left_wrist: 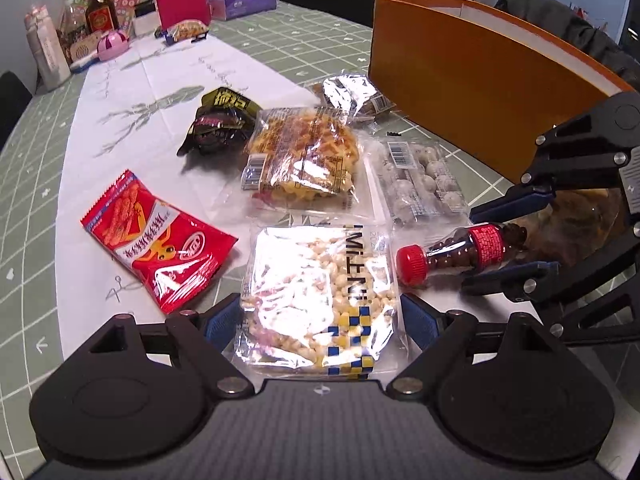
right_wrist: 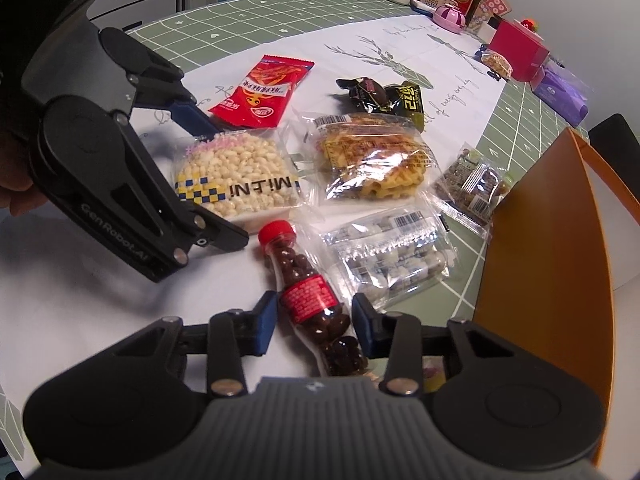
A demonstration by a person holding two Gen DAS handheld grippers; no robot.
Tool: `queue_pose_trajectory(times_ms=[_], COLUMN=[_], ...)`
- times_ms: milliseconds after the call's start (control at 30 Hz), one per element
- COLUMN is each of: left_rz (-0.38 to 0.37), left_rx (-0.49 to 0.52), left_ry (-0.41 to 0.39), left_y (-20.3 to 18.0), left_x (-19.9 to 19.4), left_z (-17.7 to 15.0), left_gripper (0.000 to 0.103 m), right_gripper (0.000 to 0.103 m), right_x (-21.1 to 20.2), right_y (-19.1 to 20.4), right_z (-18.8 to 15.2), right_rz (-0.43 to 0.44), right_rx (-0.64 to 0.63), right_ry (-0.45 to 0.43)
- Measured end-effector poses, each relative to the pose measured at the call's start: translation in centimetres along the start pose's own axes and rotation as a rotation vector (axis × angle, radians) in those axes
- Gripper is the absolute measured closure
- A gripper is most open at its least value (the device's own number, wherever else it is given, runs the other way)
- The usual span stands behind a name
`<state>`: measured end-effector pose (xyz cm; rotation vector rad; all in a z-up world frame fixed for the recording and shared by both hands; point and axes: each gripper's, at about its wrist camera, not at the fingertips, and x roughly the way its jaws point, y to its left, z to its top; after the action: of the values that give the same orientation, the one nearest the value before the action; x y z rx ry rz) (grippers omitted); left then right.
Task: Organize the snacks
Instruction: 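Grasp the yellow-checkered MILNI bag with the left tool while the right tool grasps the red bottle, then lift the MILNI bag and red bottle and carry both over the orange box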
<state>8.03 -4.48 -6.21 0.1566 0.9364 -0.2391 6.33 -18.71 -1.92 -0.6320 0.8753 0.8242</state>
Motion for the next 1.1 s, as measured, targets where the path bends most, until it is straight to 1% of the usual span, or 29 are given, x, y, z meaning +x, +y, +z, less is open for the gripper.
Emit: queue_pose_trajectory(times_ms=[167, 200, 233, 533, 833, 1100], left_rz=[0.001, 0.003, 0.000, 0.034, 0.038, 0.038], left_rx=[-0.014, -0.015, -0.020, -0.010, -0.033, -0.043], left_ry=[-0.004, -0.004, -0.006, 0.013, -0.022, -0.047], left_y=[-0.1, 0.0, 0.0, 0.1, 0.5, 0.9], left_x=[0.2, 0.1, 0.1, -0.5, -2.3, -3.5], left_z=[0.1, 0.2, 0.2, 0.1, 0.1, 0.0], left_gripper=[0.003, 0.005, 0.010, 0.011, 0.011, 0.011], right_gripper=[0.064, 0.064, 0.064, 0.066, 0.069, 0.071], right_x=[0.1, 0.1, 0.1, -0.4, -1.3, -3.1], right_y=[0.0, 0.0, -0.1, -0.1, 0.1, -0.4], right_z=[0.0, 0.0, 0.0, 0.0, 0.3, 0.8], right_rz=[0.002, 0.002, 0.002, 0.008, 0.005, 0.005], right_rx=[0.004, 0.003, 0.002, 0.001, 0.012, 0.062], right_ry=[0.000, 0.000, 0.000, -0.002, -0.016, -0.051])
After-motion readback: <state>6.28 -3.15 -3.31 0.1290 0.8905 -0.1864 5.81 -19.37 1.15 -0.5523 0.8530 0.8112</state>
